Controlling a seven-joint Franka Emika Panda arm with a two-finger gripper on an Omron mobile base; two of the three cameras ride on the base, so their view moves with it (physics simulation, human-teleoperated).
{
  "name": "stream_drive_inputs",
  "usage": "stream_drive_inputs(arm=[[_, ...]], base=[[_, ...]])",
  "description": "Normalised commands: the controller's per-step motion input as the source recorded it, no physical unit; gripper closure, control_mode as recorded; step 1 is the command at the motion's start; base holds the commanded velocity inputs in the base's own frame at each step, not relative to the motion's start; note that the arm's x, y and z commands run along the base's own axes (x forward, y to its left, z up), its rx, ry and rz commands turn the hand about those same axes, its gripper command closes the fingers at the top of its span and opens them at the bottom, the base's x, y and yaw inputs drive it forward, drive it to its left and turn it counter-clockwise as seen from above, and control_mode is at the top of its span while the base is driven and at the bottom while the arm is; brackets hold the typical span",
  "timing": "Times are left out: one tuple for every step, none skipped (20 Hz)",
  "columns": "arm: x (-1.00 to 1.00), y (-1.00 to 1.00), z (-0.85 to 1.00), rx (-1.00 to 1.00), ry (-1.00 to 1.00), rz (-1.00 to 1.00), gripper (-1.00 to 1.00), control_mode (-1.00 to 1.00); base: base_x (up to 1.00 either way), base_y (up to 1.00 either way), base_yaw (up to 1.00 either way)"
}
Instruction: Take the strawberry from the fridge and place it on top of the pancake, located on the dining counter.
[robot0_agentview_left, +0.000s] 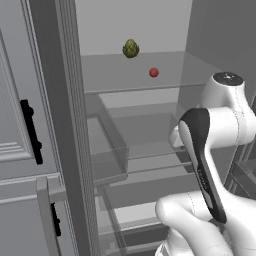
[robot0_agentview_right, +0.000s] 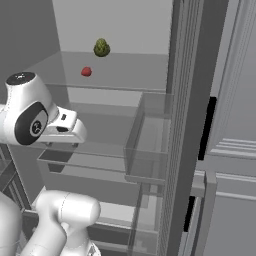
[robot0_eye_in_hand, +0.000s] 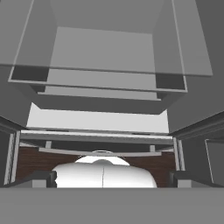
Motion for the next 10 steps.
stream_drive_inputs(arm=[[0.0,0.0,0.48,0.0,0.0,0.0,-1.0,-1.0],[0.0,0.0,0.66,0.0,-0.04,0.0,-1.0,-1.0],[0.0,0.0,0.84,0.0,-0.11,0.0,-1.0,-1.0],[0.0,0.0,0.94,0.0,-0.11,0.0,-1.0,-1.0],[0.0,0.0,0.99,0.0,-0.13,0.0,-1.0,-1.0],[0.0,0.0,1.0,0.0,-0.15,0.0,-1.0,-1.0],[-0.02,0.0,1.0,0.0,-0.18,0.0,-1.0,-1.0],[-0.03,0.0,1.0,0.0,-0.19,0.0,-1.0,-1.0],[-0.01,0.0,1.0,0.0,-0.23,0.0,-1.0,-1.0],[-0.01,0.0,1.0,0.0,-0.27,0.0,-1.0,-1.0]], base=[[0.0,0.0,0.0],[0.0,0.0,0.0],[0.0,0.0,0.0],[0.0,0.0,0.0],[0.0,0.0,0.0],[0.0,0.0,0.0],[0.0,0.0,0.0],[0.0,0.0,0.0],[0.0,0.0,0.0],[0.0,0.0,0.0]])
